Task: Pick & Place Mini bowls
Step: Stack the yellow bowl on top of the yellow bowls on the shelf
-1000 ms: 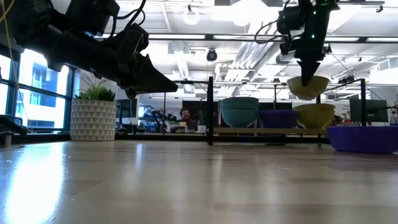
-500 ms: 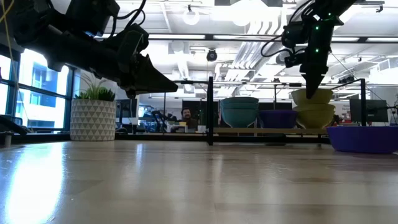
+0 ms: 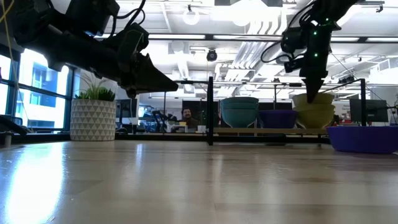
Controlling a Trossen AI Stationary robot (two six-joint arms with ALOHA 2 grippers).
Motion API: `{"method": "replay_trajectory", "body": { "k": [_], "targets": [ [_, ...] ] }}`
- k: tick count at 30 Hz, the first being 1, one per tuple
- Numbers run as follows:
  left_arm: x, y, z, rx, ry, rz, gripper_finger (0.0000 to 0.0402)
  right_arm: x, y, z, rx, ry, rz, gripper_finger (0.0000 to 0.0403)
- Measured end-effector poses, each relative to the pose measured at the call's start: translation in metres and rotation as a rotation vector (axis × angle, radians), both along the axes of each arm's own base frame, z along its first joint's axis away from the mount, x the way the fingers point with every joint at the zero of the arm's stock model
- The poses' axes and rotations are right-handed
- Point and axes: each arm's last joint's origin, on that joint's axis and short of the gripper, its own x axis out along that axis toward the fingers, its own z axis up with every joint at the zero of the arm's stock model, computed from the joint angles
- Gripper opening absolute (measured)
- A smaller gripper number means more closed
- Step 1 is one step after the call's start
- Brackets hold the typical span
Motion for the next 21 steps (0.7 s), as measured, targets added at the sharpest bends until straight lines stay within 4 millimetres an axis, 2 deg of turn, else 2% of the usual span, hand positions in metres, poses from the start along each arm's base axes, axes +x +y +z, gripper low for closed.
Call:
{"method": "replay_trajectory", "body": {
  "k": [9, 21],
  "targets": [
    [0.0001, -0.0007, 0.0000, -0.006, 0.001, -0.024, 0.0003, 0.0017, -0.0025, -0.0049, 0.018, 0.018, -0.001, 0.0025],
    [0.0001, -0.0008, -0.0002, -0.005, 0.002, -0.024, 0.0003, -0.0009, -0.0003, -0.0038, 0.014, 0.051, -0.009, 0.0116]
  ]
}}
